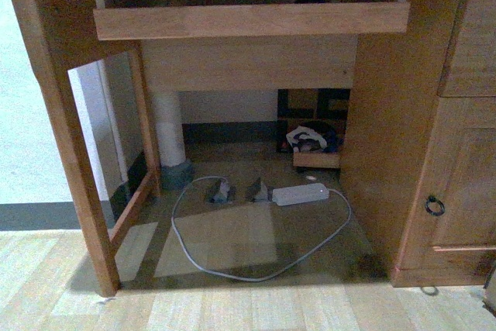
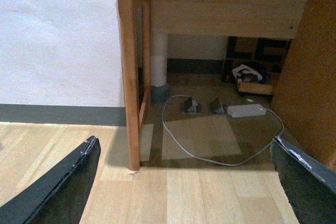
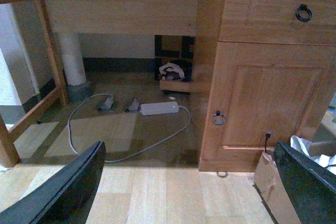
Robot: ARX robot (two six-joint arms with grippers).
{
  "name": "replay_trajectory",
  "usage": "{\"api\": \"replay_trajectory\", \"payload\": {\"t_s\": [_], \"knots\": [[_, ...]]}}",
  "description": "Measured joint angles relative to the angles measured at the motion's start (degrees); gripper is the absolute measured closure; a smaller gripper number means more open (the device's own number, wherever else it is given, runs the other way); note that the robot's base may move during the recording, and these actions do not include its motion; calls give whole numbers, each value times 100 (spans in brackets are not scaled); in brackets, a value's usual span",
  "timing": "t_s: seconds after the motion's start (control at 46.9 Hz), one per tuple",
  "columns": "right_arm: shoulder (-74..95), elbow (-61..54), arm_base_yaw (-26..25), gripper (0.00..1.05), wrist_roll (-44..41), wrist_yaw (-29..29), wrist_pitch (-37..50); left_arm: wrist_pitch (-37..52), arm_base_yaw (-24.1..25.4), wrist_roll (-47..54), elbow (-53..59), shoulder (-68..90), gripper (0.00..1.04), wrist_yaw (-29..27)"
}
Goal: Place mouse
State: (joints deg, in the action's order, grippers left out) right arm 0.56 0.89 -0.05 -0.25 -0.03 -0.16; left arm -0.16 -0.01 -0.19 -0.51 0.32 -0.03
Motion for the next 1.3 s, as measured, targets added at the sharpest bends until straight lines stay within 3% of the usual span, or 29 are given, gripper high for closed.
{"api": "replay_trajectory", "payload": {"t_s": [1.301], "knots": [[0, 0, 0, 7, 0, 0, 2, 7, 0, 0, 0, 0, 7, 0]]}}
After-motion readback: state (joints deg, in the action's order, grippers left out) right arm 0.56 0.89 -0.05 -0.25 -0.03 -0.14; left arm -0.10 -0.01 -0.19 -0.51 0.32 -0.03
